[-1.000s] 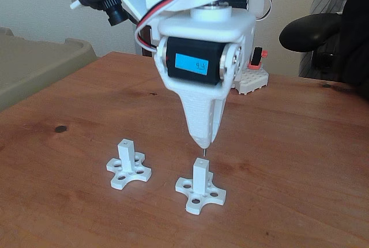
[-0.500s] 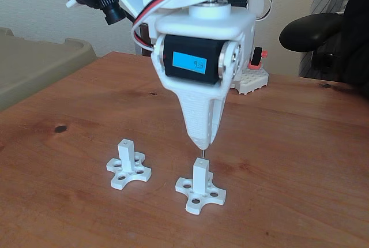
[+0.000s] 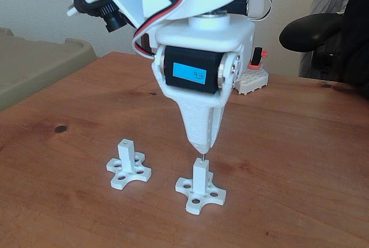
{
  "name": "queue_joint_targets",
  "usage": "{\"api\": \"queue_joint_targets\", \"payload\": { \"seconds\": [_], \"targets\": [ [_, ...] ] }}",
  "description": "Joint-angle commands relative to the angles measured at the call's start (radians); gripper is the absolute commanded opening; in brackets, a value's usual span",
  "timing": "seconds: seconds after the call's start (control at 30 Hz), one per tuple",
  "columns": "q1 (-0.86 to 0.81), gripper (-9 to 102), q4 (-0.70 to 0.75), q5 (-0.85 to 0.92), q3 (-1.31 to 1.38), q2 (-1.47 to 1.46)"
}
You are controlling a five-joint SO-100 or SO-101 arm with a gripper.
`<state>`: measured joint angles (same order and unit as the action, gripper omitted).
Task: Grab the screw and set it in the hole.
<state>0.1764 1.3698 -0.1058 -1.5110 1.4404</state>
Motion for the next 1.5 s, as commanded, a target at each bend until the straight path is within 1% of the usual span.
{"api": "queue_joint_targets", "payload": {
  "seconds": [0.0, 1.47],
  "targets": [
    [-0.011, -4, -0.006, -0.006, 0.086, 0.012],
    [0.011, -4, -0.003, -0.018, 0.104, -0.005]
  ]
}}
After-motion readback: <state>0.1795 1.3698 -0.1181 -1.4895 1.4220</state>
